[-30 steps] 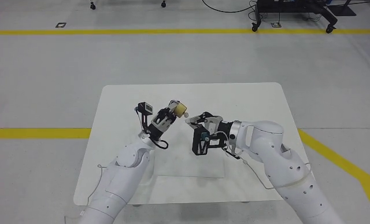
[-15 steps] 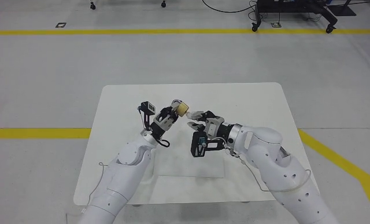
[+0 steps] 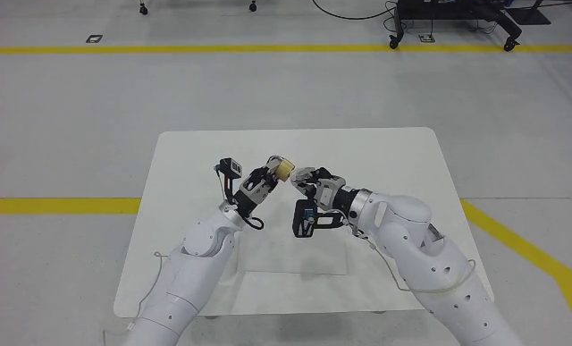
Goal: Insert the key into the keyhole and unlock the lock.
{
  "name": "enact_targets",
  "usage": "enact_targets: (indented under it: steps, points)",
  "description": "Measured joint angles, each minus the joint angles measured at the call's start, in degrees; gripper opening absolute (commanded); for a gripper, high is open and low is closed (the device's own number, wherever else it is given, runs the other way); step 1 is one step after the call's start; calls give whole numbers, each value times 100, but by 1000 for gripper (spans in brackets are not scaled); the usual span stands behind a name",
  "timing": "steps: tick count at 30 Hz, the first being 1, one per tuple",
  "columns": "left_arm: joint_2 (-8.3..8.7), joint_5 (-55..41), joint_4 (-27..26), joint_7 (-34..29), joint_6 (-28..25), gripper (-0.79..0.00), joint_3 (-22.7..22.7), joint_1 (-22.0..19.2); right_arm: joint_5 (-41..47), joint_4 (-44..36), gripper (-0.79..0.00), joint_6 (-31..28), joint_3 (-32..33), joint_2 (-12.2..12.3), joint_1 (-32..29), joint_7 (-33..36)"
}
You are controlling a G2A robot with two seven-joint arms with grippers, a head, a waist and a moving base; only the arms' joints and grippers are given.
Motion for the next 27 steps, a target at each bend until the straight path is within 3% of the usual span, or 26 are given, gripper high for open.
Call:
enact_targets:
  steps: [12, 22, 27]
  points:
    - [-13, 124, 8, -32, -102, -785, -23, 11, 325, 136, -785, -83, 55, -29, -42, -151]
    - [-26, 180, 16, 43, -369, -785, -78, 40, 2891, 784, -785, -529, 390, -160, 37, 110]
    - [-33, 267, 51, 70, -432, -785, -77, 26, 3545, 905, -785, -811, 431, -186, 171, 464]
